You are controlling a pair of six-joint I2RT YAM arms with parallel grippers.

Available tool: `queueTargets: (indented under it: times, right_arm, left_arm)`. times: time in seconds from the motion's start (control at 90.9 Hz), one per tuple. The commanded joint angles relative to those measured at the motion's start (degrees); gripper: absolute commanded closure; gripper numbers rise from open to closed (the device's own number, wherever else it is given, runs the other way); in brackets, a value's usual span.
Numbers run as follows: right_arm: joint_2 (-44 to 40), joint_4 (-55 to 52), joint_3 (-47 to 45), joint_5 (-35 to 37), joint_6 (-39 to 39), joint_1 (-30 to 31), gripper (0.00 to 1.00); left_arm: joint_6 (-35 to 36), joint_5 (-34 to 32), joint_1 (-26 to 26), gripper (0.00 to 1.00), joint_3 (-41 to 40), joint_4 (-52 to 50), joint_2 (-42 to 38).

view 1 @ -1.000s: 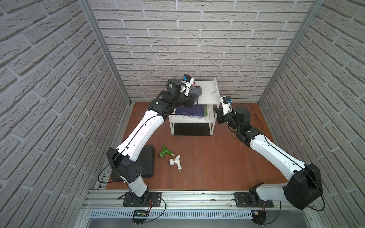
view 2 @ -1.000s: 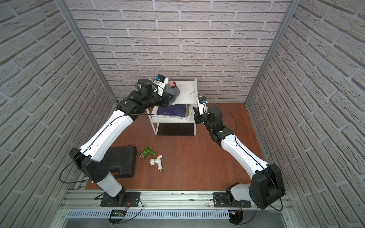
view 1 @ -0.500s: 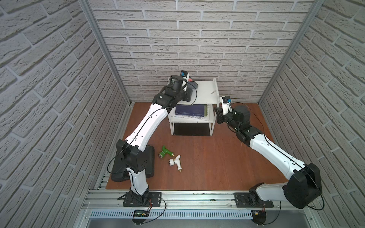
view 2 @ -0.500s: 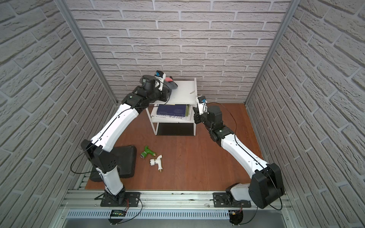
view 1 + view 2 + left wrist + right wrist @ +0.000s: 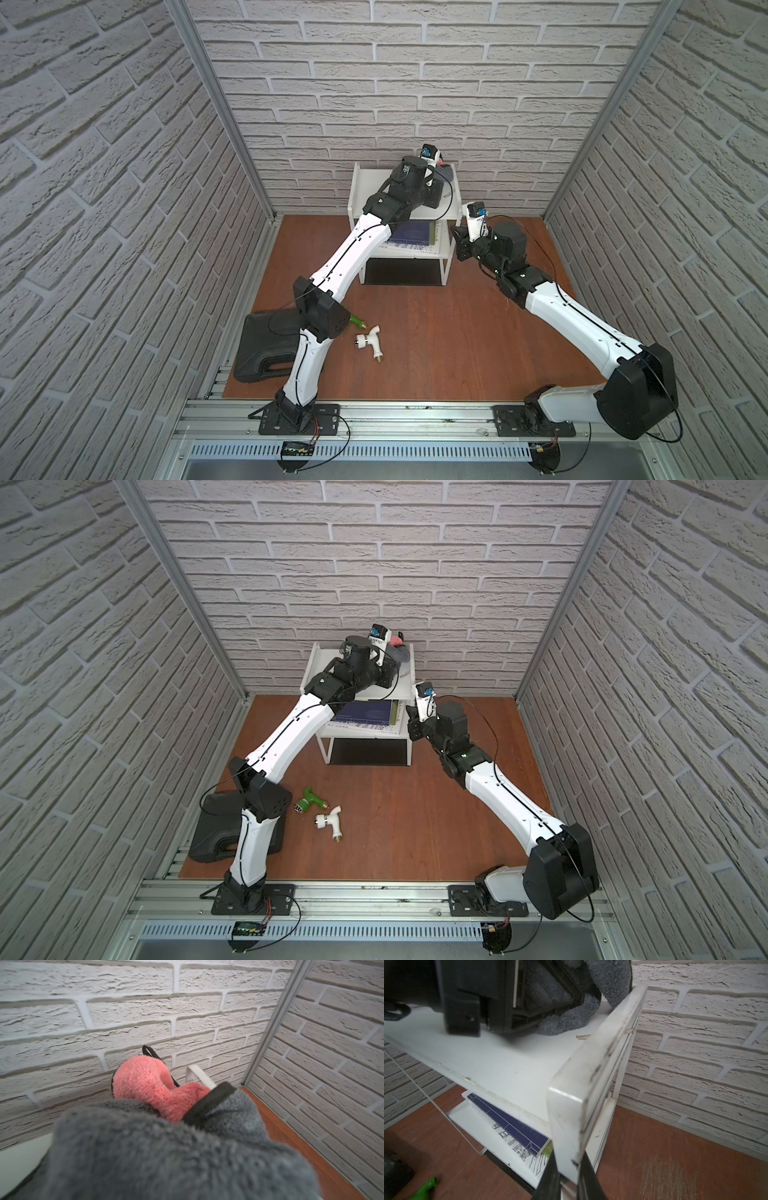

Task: Wipe the bookshelf clean with a cloth
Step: Wipe the dust from the shelf.

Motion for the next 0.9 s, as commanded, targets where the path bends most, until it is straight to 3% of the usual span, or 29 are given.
queueTargets:
  times: [0.0, 0.055, 0.11, 0.231, 0.319, 0.44, 0.66, 0.704, 0.803, 0.891]
  right_arm:
    - [0.8, -0.2, -0.1, -4.6, 3.3, 1.2, 0.97]
    - [0.7, -0.3, 0.0, -4.6, 3.5, 1.2, 0.97]
    - [0.5, -0.5, 0.0, -4.6, 3.6, 1.2, 0.97]
    - [0.1, -1.2, 0.0, -4.2, 3.2, 1.2, 0.97]
    - [0.3, -1.5, 0.1, -3.4, 2.8, 1.2, 0.97]
    - [0.5, -2.0, 0.6, -3.4, 3.1, 1.2, 0.97]
    - [0.1, -1.9, 0.3, -3.4, 2.7, 1.2, 0.97]
    - [0.1, -2.0, 0.2, -3.4, 2.6, 1.2, 0.97]
    - [0.1, -2.0, 0.2, -2.8, 2.7, 1.2, 0.97]
    - [0.1, -1.9, 0.1, -2.2, 3.1, 1.2, 0.97]
  left_arm:
    - [0.9, -12.8, 5.8, 1.0, 0.5, -1.7, 3.5]
    - [1.0, -15.8, 6.7, 1.0, 1.0, -1.1, 4.0]
    - [0.2, -14.7, 6.8, 1.0, 2.0, -1.2, 4.6]
    - [-2.3, 2.5, 3.8, 1.0, 1.7, 0.5, 4.8]
    - [-0.1, 9.3, -0.5, 1.0, 1.7, 1.5, 4.8]
    - [3.9, 3.3, -2.9, 1.0, 0.7, -0.2, 3.6]
    - [2.2, -8.5, 2.5, 1.0, -5.7, -3.1, -0.3]
    - [1.6, -4.7, 2.3, 1.0, -6.7, -4.0, -1.6]
    - [0.1, 10.9, -0.5, 1.0, -13.7, 0.1, -6.3]
    - [0.8, 12.1, -4.3, 1.0, -19.9, 3.8, -9.9]
